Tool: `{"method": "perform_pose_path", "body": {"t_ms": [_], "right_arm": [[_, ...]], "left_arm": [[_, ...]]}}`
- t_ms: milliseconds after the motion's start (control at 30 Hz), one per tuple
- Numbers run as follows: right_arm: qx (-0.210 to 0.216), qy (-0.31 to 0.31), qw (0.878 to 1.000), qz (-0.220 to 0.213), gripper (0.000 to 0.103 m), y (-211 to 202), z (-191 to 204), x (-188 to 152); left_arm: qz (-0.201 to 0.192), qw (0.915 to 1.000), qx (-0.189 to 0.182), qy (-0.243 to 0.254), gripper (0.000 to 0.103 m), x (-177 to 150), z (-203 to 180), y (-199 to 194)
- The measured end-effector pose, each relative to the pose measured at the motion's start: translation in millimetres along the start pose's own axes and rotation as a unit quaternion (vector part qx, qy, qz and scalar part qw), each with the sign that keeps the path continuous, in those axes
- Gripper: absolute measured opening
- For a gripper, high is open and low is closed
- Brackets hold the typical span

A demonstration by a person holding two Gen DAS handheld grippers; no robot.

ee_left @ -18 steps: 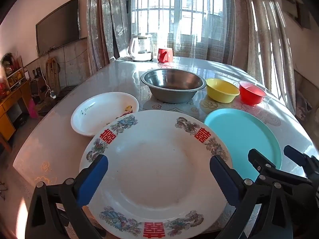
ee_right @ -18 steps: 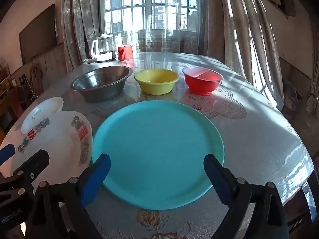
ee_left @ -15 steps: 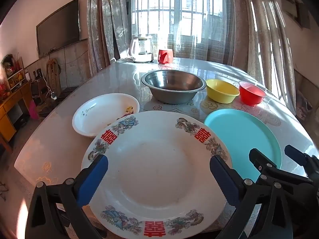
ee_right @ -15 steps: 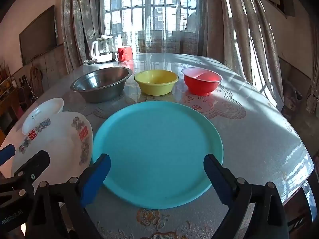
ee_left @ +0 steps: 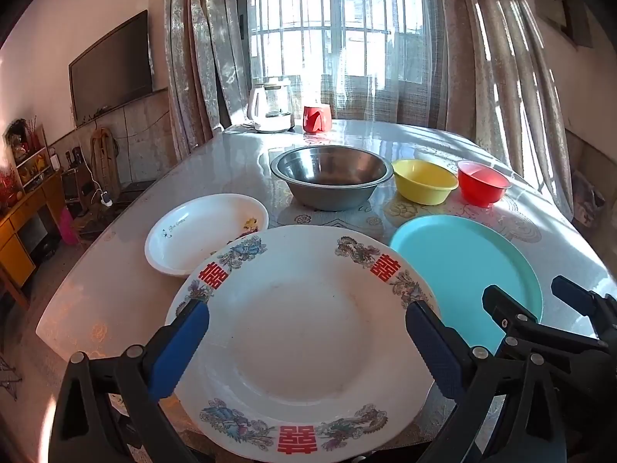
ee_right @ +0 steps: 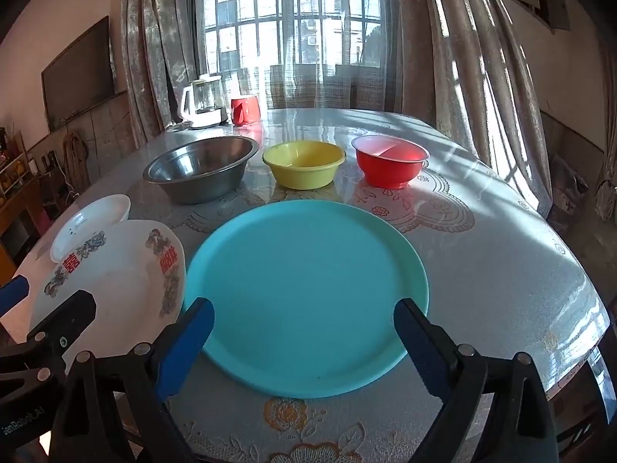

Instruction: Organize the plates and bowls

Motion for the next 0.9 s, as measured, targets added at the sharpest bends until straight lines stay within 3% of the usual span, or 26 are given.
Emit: {"method": "perform_pose_path", "body": {"t_ms": [900], "right_arm": [[0.011, 0.017, 1.000, 0.011, 0.096, 8.3, -7.2, -3.9]], "left_arm": [[0.016, 0.9997, 0.004, 0.016, 0.103, -7.6, -9.3, 4.1]]}}
Point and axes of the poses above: each gripper's, at about its wrist camera, not at the fingertips, and y roughly the way its jaws point, z to its left, x to its top, the point moved 1 cm from there along y, roughly the way its jaws point, and after that the axes turned 2 degrees about -x, right-handed, at the moved point
